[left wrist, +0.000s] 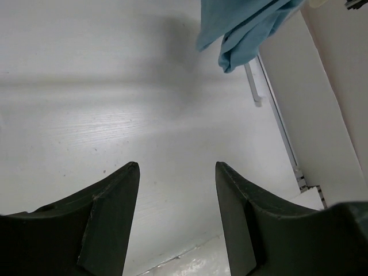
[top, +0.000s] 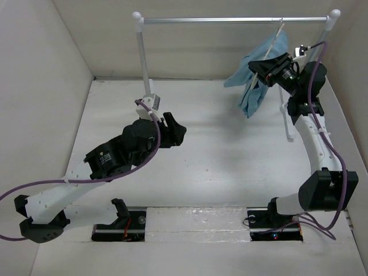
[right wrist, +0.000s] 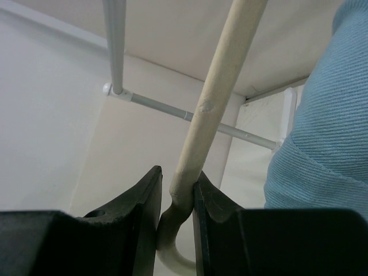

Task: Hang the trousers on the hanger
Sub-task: Hang the hanger with trousers onto the clothesline

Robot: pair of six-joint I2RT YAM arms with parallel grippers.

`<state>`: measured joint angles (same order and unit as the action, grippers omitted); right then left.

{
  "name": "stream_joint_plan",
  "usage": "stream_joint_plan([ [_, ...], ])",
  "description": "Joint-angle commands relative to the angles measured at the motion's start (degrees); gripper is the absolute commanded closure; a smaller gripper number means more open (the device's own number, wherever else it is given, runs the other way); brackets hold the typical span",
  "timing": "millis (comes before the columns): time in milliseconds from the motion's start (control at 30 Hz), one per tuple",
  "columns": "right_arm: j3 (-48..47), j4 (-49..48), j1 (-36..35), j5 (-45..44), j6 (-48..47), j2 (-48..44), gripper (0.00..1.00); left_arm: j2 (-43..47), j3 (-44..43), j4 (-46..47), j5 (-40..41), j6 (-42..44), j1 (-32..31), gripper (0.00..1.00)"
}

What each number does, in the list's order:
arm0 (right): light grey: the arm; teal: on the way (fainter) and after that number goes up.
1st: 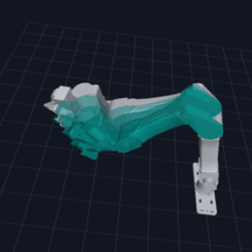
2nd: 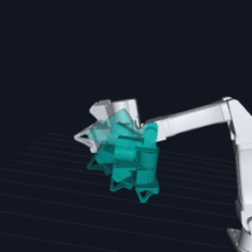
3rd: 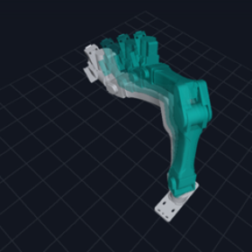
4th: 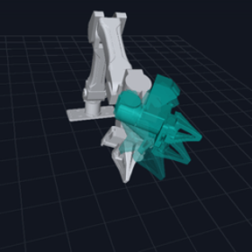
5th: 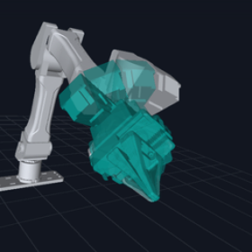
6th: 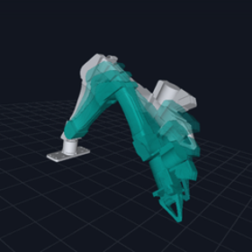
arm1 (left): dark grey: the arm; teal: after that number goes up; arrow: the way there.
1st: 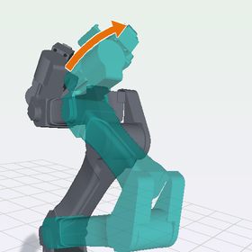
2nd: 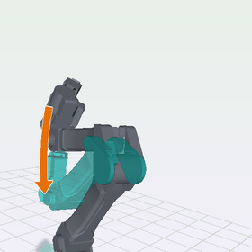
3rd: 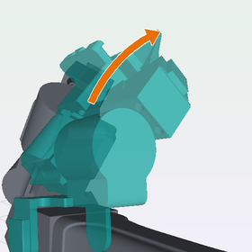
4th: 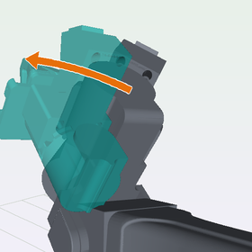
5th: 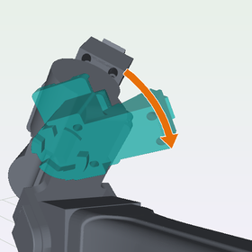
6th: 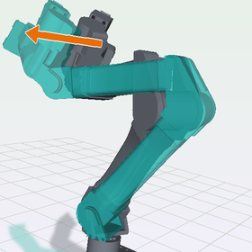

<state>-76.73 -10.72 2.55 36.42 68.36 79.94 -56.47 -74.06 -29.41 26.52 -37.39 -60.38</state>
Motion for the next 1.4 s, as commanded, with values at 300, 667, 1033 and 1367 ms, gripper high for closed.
stream_joint_plan([
  [300, -8.52, -22.41, 5.36, 3.21, 0.19, 1.17, 1.00, -2.86, 1.12, 4.62, -2.53, 1.26, -0.09, 0.49],
  [667, -11.60, -27.86, 9.31, 5.50, 3.98, 8.65, 1.00, -6.37, -1.26, 5.24, -2.97, 2.23, -0.09, 0.49],
  [1033, -9.59, -31.91, 15.20, 7.08, 7.32, 10.06, 1.00, -9.01, -1.70, 6.12, -3.50, 1.97, -0.09, 0.49],
  [1367, -3.69, -30.07, 18.02, 9.53, 6.09, 8.92, 0.64, -9.54, -1.70, 6.65, -3.50, 1.00, -0.09, 0.48],
])
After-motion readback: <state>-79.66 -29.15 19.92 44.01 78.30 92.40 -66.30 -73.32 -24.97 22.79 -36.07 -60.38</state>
